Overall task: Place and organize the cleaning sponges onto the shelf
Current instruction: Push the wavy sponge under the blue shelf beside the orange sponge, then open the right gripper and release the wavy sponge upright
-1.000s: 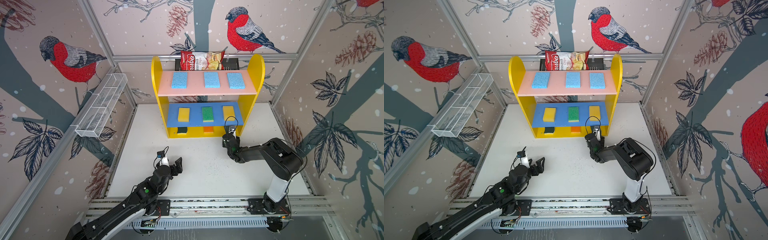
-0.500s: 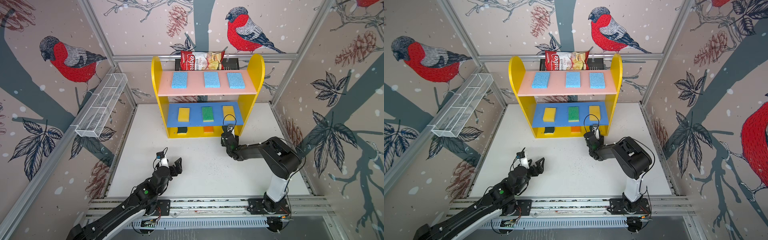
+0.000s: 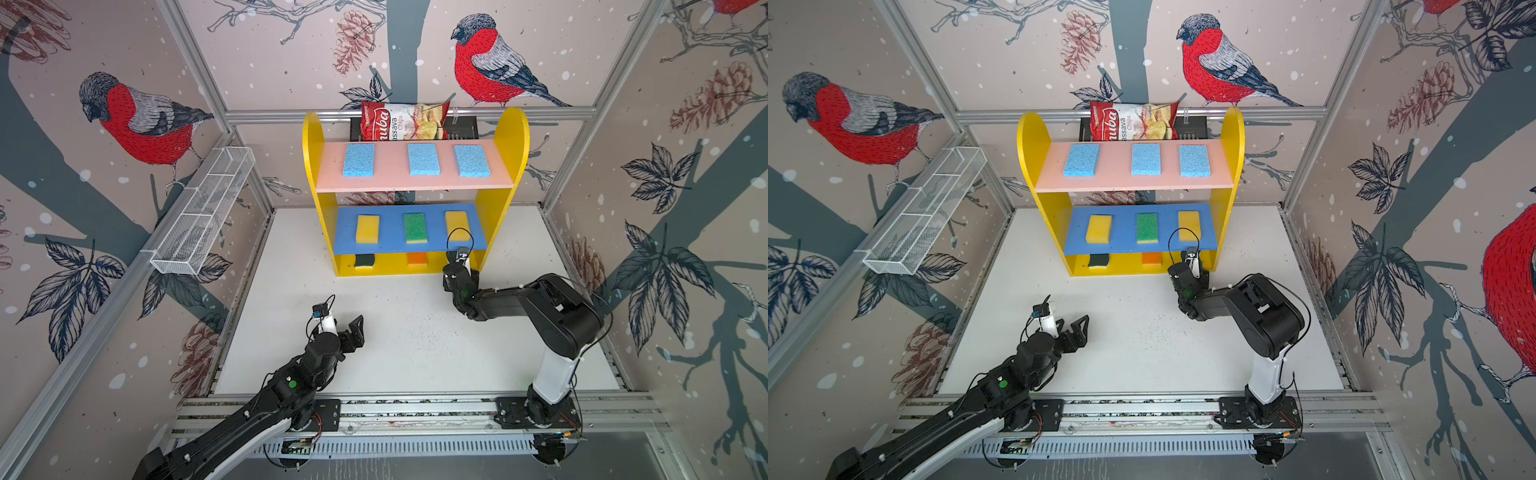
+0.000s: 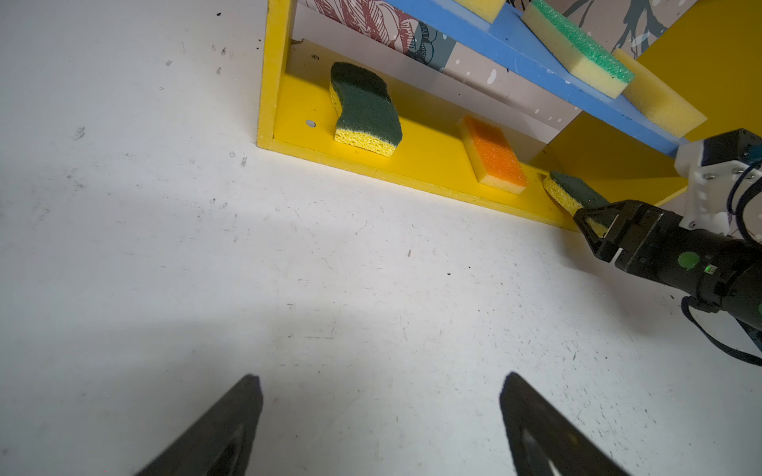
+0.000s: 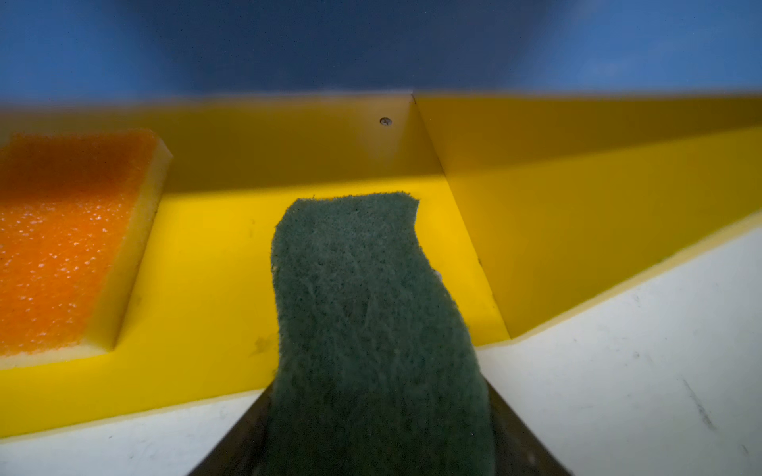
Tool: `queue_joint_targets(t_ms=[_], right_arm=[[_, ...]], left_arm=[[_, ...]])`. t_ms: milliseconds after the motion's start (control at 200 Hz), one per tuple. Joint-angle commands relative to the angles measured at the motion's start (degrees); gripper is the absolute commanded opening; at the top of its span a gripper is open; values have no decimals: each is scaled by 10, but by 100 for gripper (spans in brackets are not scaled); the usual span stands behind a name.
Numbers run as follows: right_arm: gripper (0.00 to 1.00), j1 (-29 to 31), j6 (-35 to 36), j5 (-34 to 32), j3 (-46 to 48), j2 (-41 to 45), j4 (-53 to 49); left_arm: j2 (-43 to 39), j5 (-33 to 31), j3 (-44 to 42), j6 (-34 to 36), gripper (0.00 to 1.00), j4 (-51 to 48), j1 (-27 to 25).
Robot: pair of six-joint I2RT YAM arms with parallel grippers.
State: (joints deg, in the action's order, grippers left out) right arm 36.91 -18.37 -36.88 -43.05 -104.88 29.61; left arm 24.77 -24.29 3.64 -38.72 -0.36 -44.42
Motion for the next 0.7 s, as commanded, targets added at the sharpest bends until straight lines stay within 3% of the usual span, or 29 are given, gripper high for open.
queue_joint_targets(t_ms=[0,365,695], right_arm=[[75,-1,-1,-5,6,11,32],[79,8,9,1,34,64,43],[79,31,-29,13,87,152,10]], left_arm=[[1,-6,-3,-1,91,20,1],[-1,-3,-7,-4,91,20,1],[-6,1,-4,-4,92,14,0]])
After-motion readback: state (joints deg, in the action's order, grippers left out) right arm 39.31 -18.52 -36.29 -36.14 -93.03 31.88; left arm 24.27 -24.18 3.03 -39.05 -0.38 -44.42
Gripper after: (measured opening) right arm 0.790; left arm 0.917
